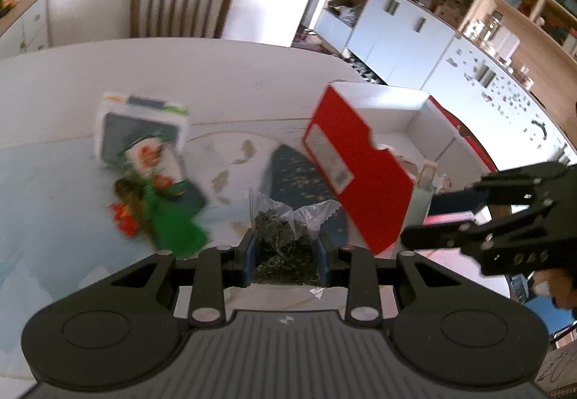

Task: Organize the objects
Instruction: 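Carry the seaweed bag and tape dispenser into the red box and release both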

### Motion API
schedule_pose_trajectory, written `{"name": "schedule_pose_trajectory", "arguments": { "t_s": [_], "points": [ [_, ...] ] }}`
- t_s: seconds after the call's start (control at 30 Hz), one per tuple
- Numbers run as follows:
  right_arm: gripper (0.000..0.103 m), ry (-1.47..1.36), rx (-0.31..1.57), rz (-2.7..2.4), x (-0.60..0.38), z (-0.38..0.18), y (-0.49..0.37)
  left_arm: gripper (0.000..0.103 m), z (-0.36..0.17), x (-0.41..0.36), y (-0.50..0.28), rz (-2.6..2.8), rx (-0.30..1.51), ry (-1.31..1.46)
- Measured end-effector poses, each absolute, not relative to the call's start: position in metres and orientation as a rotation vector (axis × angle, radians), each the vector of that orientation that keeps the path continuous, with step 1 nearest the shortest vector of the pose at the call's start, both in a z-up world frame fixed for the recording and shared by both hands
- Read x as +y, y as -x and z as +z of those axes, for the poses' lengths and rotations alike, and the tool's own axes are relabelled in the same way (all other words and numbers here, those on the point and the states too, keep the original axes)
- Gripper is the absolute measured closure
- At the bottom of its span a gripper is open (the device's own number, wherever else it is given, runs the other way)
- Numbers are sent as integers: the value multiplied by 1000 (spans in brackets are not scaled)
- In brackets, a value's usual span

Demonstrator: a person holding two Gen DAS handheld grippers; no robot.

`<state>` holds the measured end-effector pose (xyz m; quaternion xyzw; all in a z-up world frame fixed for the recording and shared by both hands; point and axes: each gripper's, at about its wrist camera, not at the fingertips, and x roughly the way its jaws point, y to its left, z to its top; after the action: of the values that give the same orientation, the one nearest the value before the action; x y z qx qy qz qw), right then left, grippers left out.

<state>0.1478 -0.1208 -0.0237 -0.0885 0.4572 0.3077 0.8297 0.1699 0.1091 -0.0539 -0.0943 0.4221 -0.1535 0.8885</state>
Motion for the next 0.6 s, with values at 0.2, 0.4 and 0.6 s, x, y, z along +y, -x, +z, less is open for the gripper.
{"name": "schedule_pose_trajectory", "arguments": {
  "t_s": [0.2, 0.4, 0.6],
  "points": [
    [60, 162, 905, 606, -165, 1, -157, 71, -42, 65, -183, -379, 868, 151],
    [60, 136, 863, 536, -212, 16, -179, 71, -28, 16, -202, -427, 846, 108],
    [60, 133, 827, 473, -254, 18, -204, 71, -19, -32, -222, -456, 838, 55]
  ]
}}
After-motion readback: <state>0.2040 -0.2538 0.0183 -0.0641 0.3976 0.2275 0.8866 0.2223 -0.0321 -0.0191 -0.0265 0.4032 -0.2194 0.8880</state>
